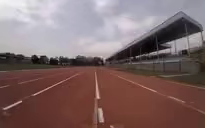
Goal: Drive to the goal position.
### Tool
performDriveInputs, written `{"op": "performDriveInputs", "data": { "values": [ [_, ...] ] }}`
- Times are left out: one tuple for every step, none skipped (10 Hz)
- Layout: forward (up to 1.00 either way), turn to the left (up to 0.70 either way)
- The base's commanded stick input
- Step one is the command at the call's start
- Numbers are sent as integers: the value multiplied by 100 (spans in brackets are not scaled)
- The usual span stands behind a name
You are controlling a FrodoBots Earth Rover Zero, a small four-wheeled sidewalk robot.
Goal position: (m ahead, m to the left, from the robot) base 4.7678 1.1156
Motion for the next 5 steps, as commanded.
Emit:
{"op": "performDriveInputs", "data": {
  "values": [
    [45, 1],
    [45, 1],
    [45, 1],
    [45, 1],
    [45, 1]
  ]
}}
